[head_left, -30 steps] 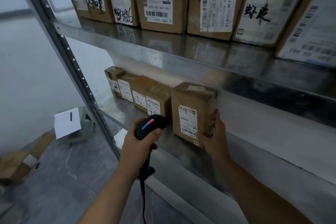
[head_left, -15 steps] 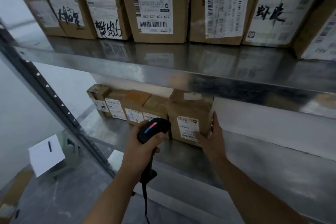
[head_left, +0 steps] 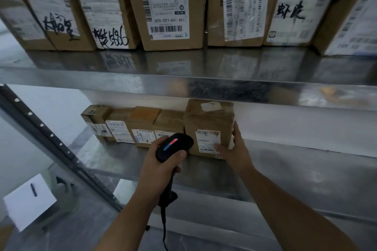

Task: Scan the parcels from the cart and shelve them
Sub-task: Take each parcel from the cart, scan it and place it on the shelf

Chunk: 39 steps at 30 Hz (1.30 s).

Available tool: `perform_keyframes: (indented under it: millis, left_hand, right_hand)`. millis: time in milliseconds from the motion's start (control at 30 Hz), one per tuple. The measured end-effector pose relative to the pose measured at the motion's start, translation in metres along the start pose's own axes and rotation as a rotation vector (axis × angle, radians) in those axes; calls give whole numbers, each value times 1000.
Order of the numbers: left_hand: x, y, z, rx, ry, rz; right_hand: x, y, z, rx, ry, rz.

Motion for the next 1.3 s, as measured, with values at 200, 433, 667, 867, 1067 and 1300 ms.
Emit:
perform_keyframes:
  millis: [200,433,667,867,1067,1300]
  left_hand:
    - [1,-8,15,15,-91,-23]
    - [-6,-32,54,45,-228,-103]
    - [-24,-60,121,113,-377,-161]
    - [-55,-88,199,173,-534,-188]
    - [-111,-124,299,198,-705,-256]
    - [-204,-173,432,214,-897,-308]
  right_hand:
    - [-20,5,-18,-129,63,8]
    - [-62,26,-67,-397,193,4]
    - [-110,50,-135,-503,374,6]
    - [-161,91,-208,-514,486,100]
    - [-226,146,-302,-516,605,236]
    - [-316,212,-424,-562,735,401]
Point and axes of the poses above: each hand's wrist, its own x-axis towards the middle knuckle, its own z-axis out of the palm, y = z × x, the point moved 6 cm from there along x, towards the middle knuckle, and after that the axes turned 14 degrees about -x, right-handed, at the moved point
